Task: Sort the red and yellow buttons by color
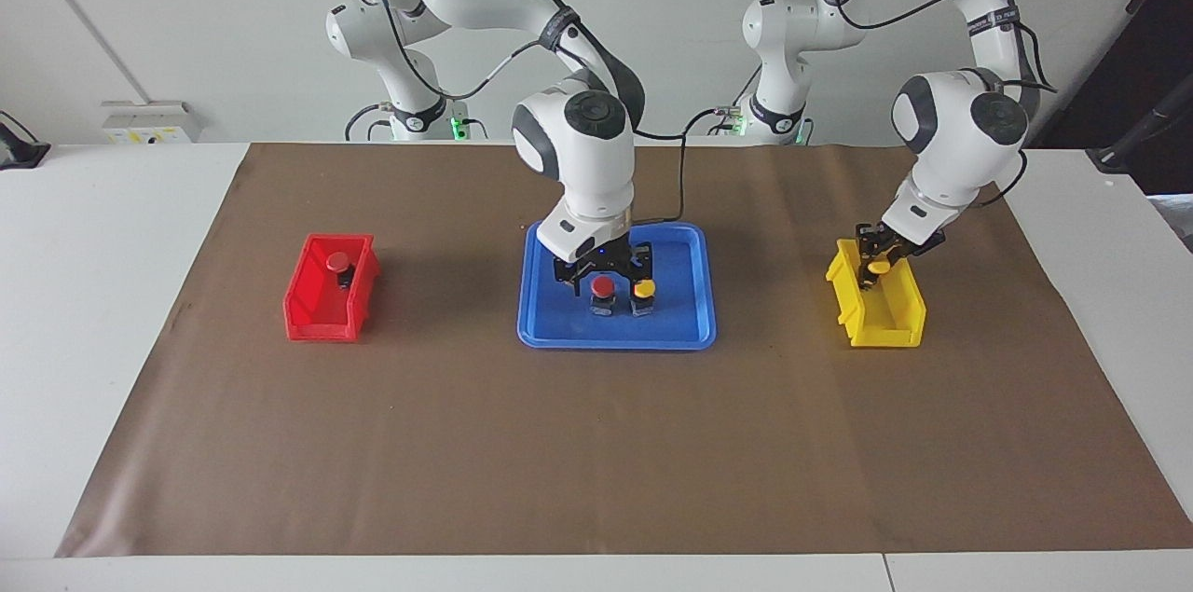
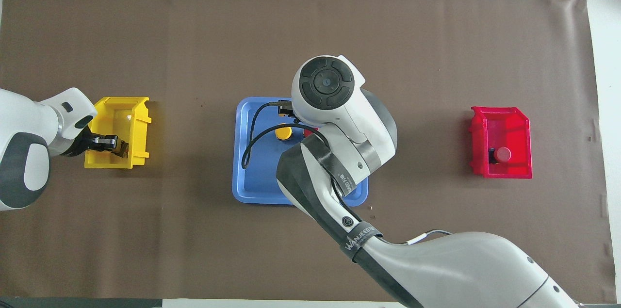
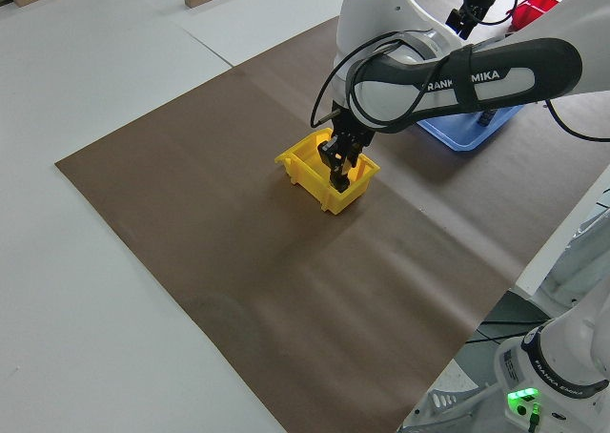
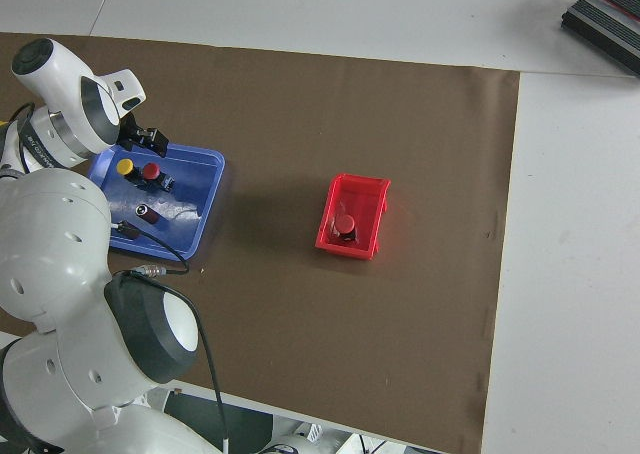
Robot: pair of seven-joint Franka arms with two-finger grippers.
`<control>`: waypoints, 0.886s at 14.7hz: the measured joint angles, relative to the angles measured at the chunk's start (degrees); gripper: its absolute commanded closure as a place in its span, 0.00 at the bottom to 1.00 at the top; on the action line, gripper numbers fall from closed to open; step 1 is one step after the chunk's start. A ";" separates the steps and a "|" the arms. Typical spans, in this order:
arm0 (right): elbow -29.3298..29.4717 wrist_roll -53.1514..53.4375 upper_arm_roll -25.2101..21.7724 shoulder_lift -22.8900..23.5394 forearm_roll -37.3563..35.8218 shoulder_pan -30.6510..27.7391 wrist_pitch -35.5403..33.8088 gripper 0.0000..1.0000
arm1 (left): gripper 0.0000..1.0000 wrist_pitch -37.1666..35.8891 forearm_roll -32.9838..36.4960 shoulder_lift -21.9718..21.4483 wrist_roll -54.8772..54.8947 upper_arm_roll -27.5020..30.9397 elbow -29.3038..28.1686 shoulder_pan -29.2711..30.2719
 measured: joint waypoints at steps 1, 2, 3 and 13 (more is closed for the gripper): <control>-1.28 0.00 -0.04 -0.04 0.00 0.00 1.04 0.22 | 0.27 0.03 0.00 0.00 0.00 -0.04 -0.09 0.00; -2.64 0.00 -0.06 -0.18 0.00 0.00 2.27 0.23 | 0.27 0.09 0.00 -0.01 -0.01 -0.10 -0.01 -0.01; -4.12 0.00 -0.06 -0.45 -0.01 0.00 3.56 0.23 | 0.27 0.10 0.00 -0.02 -0.02 -0.18 0.43 -0.02; -7.06 0.00 -0.03 -1.56 -0.01 0.59 5.44 0.56 | 0.00 -28.62 0.00 -0.63 -2.85 -1.38 32.23 -4.15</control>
